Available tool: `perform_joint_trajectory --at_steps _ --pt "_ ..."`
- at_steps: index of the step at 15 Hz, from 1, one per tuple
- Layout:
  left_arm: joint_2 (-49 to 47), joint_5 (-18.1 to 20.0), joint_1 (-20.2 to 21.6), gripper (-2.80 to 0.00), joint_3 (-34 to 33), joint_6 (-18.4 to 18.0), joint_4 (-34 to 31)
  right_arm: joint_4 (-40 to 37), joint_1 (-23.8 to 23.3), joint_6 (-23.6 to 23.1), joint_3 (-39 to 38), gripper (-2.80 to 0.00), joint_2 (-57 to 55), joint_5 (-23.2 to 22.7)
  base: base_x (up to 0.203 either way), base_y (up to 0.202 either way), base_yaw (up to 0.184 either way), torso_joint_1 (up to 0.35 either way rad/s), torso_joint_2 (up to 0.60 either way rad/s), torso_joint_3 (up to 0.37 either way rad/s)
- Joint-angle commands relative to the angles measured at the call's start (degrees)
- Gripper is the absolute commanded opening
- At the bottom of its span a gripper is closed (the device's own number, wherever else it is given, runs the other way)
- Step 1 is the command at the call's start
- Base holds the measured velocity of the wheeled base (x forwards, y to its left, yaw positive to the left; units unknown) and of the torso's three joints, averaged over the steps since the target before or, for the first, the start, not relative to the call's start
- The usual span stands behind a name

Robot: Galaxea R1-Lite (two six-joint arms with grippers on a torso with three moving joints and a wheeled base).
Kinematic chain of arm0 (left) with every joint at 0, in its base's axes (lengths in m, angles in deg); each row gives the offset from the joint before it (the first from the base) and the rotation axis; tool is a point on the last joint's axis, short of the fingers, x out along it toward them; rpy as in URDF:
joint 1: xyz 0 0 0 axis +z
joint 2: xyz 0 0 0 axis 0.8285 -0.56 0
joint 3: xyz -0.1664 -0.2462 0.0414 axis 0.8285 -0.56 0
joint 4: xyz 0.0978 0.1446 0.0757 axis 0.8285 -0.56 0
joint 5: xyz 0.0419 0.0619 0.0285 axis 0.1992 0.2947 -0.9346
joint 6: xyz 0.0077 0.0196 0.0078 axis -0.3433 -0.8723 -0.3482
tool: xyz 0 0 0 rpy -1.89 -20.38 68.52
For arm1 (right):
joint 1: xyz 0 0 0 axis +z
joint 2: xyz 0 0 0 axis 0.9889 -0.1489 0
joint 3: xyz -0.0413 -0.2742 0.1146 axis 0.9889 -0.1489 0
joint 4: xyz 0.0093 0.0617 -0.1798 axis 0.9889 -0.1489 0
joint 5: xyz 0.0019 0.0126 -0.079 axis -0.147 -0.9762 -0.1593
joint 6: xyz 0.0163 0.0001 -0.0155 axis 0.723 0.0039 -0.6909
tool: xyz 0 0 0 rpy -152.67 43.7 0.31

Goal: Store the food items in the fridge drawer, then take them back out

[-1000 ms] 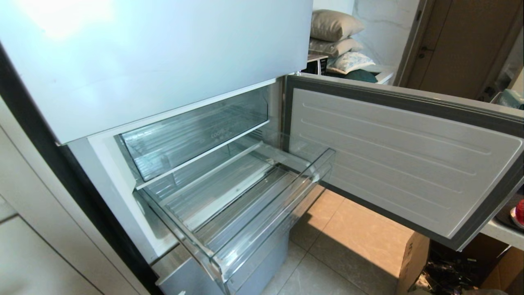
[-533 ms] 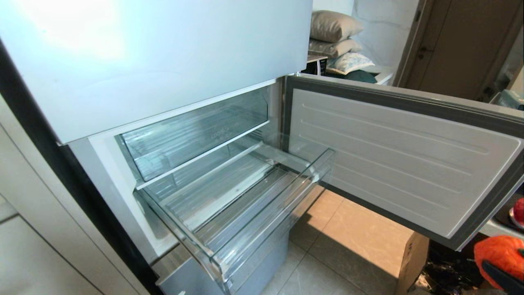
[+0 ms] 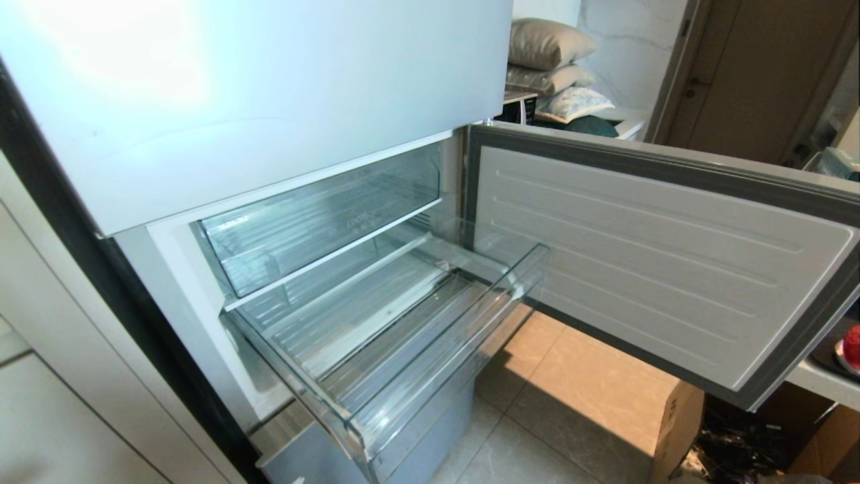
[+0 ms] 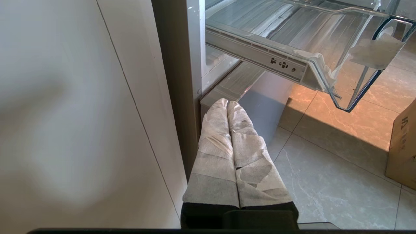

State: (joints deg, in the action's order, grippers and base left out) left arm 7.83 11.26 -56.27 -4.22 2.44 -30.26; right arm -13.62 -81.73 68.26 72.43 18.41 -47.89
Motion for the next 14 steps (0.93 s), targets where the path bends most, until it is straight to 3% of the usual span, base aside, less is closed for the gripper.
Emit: perform_joint_trajectory --at_steps 1,8,14 --pt "0.01 -0.02 -0.1 -2.8 -0.01 -0.07 -0.07 -0.04 0.2 0.72 -0.64 -2.8 3.96 0.88 0.0 0.0 0.0 0.0 0.0 0.0" --pt "0.01 -0.02 -0.08 -2.8 -0.01 -0.07 -0.07 0.03 0.21 2.13 -0.73 -2.8 4.04 1.07 0.0 0.0 0.0 0.0 0.0 0.0" --pt "0.01 -0.02 -0.02 -2.8 -0.01 -0.07 -0.07 0.04 0.21 2.14 -0.73 -2.8 4.04 1.07 0.004 -0.004 0.157 0.001 0.0 0.002"
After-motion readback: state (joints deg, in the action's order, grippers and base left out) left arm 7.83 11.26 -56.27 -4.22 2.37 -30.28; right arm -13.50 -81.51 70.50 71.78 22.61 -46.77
